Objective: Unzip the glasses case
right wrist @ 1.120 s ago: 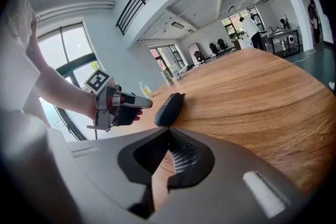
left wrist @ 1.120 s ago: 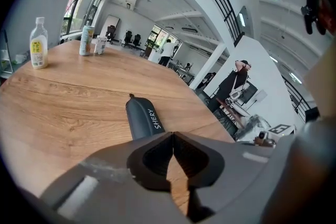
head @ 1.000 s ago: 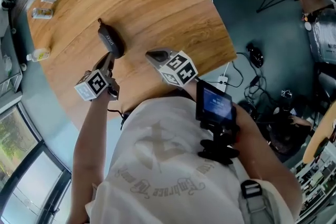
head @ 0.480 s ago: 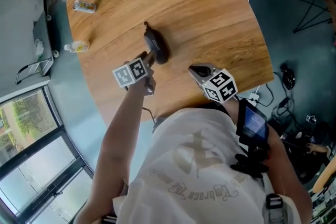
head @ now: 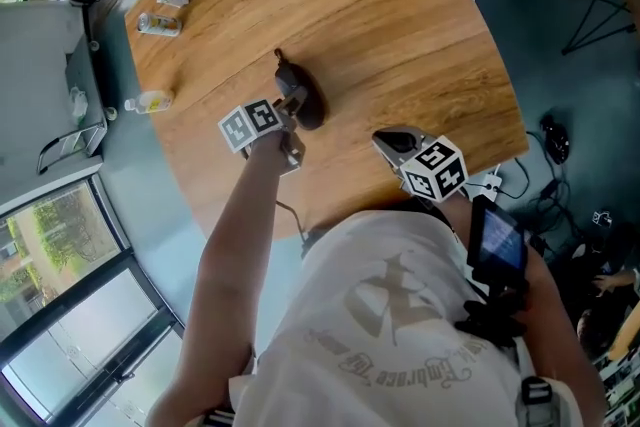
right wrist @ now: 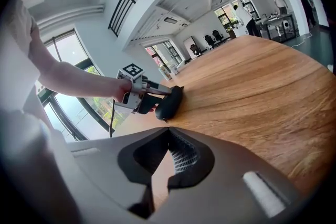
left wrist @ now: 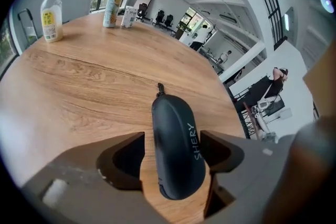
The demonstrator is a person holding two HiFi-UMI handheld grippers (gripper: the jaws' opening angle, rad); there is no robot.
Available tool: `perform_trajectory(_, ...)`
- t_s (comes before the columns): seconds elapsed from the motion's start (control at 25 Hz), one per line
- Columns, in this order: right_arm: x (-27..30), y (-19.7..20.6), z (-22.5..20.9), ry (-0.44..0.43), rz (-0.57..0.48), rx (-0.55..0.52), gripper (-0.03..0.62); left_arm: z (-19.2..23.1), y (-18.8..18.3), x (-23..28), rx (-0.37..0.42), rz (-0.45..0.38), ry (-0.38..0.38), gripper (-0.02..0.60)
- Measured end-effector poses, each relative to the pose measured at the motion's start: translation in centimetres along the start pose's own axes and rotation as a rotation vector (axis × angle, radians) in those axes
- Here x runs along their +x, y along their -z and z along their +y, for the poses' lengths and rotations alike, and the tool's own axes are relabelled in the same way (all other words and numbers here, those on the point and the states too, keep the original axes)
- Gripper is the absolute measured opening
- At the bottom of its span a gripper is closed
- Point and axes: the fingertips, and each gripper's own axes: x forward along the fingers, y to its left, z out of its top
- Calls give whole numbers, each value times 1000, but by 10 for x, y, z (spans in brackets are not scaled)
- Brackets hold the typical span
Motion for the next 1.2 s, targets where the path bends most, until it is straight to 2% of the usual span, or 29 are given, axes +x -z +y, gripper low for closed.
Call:
perform_trajectory(0.12,-2,3,-1,1,4,8,8,1,4,8,4,40,0,393)
perform_trajectory(0.32,-6,11,-4,7,9,29,8,-14,9,21,69,111,16,385)
perform_trajectory(0.36,-7,12,-4,9,11,34,8,-15,10,23,66,120,13,350)
perform_trajectory(0.4,-7,13,-5,10,10,40,8,-15,10,25,60,123,10,345)
perform_trajectory(0.52,-10,17,-7,12,10,58,8,-15,10,27,44,128,13,347)
perform_trajectory(0.64,-11,22,-9,17,14,74,8,-17,22,29,18,171,44,344)
perform_trajectory(0.84,-10,21,-6,7,12,78,8,-26,43,27,43,225,67,338)
perform_trajectory(1.0,-7,19,-1,-4,13,69,8,-28,61,16,42,225,142,331)
perform_trajectory(1.2,-7,23,-1,-14,24,56,8,-39,80,-19,-110,129,301,330)
